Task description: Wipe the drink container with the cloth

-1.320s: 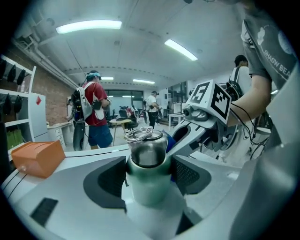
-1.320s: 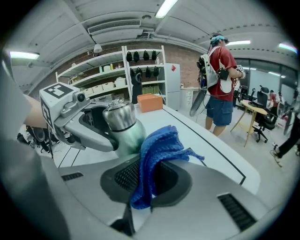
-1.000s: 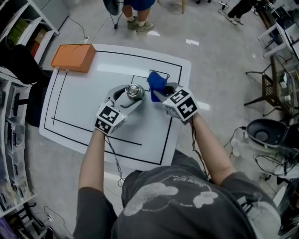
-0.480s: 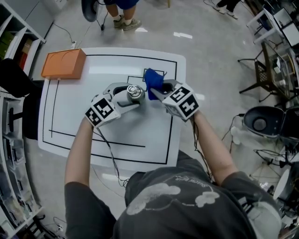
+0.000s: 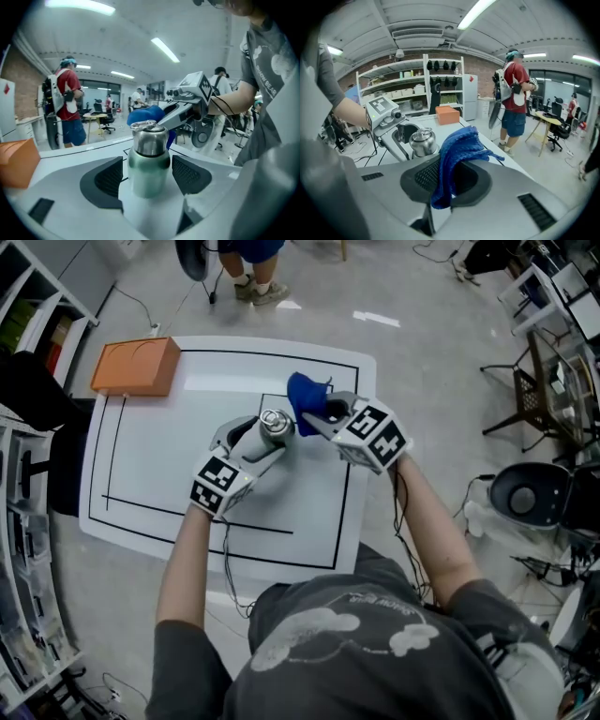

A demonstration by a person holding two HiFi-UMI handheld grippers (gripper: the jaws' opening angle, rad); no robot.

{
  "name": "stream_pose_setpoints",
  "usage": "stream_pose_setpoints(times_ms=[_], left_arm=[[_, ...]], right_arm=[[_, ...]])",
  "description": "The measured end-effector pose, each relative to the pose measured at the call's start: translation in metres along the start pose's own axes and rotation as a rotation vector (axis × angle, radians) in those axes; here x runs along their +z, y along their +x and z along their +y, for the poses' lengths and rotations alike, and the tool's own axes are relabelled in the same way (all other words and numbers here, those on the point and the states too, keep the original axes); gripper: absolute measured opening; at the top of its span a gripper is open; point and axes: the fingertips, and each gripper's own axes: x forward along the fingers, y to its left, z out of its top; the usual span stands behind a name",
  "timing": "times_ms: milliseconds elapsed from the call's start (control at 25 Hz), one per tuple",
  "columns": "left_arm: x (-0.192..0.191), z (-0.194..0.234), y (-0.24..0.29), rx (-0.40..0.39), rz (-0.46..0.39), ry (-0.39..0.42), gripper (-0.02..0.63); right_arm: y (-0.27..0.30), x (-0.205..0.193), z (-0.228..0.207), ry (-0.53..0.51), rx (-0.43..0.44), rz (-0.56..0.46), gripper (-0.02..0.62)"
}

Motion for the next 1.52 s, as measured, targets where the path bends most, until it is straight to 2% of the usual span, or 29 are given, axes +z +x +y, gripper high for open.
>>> stream_pose_setpoints(times_ms=[200, 400, 480, 560, 760, 960, 1280, 1520], left_arm=[[0.003, -0.007, 0.002, 0.269, -0.064, -0.141, 0.333], [-0.007, 0.004, 0.015, 0.512, -0.018, -0.232, 0.345], [-0.009, 0.010, 0.018, 0.573, 0.004, -0.237, 0.345], [-0.011, 0.011, 0.020, 0.596, 0.017, -0.234, 0.343], [-0.010, 0.010, 0.020, 0.567, 0.020, -0.208, 0.342], [-0.009, 0.008, 0.021, 0.503, 0.010, -0.156, 0.341], [-0.011, 0.002, 0.020, 0.242, 0.027, -0.026, 0.341], [-0.015, 0.000, 0.016, -0.001, 0.073, 0.092, 0.341]], right_arm=[[0.004, 0.021, 0.007, -0.156, 0.167, -0.004, 0.044], [0.016, 0.018, 0.019, -0.234, 0.301, 0.055, 0.044], [0.020, 0.018, 0.021, -0.264, 0.329, 0.067, 0.043], [0.024, 0.017, 0.021, -0.299, 0.354, 0.083, 0.043], [0.028, 0.011, 0.022, -0.351, 0.414, 0.134, 0.043], [0.037, 0.000, 0.016, -0.385, 0.419, 0.169, 0.043], [0.053, -0.034, 0.012, -0.380, 0.429, 0.249, 0.043], [0.064, -0.061, 0.021, -0.328, 0.418, 0.301, 0.043]])
